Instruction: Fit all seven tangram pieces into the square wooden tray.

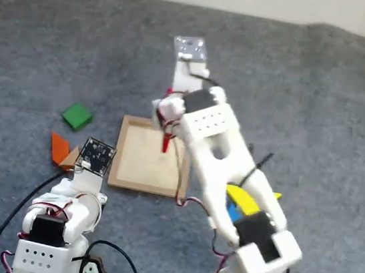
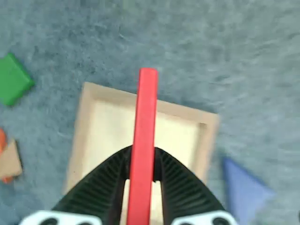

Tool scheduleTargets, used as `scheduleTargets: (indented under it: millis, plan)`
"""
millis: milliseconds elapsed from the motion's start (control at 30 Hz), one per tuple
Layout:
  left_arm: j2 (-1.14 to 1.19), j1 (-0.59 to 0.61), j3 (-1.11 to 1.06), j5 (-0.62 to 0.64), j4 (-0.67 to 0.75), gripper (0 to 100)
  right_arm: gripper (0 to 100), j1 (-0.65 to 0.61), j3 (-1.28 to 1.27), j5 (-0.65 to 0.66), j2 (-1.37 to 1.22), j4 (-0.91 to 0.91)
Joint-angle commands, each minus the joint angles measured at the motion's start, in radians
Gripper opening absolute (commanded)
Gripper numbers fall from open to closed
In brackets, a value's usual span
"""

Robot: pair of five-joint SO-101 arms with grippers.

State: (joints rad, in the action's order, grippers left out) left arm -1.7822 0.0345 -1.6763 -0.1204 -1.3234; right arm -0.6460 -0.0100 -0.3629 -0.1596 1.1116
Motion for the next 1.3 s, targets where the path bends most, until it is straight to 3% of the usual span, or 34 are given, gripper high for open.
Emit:
scheduleTargets:
  millis: [0, 400, 600, 733, 867, 1067, 1267]
  plan:
    - [-0.042, 0.015, -0.021, 0.008, -0.003, 1, 0.6, -0.062, 0.03, -0.123, -0.067, -0.071]
    - [-0.042, 0.015, -0.021, 0.008, -0.003, 1, 1.2, -0.142, 0.033, -0.132, -0.156, -0.084]
    - [-0.042, 0.015, -0.021, 0.008, -0.003, 1, 19.0, -0.14, 0.025, -0.129, -0.154, -0.091]
    - [-0.042, 0.015, -0.021, 0.008, -0.003, 1, 21.7, -0.137, 0.05, -0.123, -0.145, -0.015]
    - [-0.042, 0.015, -0.021, 0.008, -0.003, 1, 21.7, -0.114, 0.11, -0.032, -0.117, 0.074]
    - [-0.042, 0.015, -0.021, 0.008, -0.003, 1, 21.7, -0.039, 0.117, 0.002, -0.065, 0.154]
    - [-0.042, 0.015, -0.021, 0.008, -0.003, 1, 17.6, 0.022, 0.11, 0.201, -0.038, 0.157]
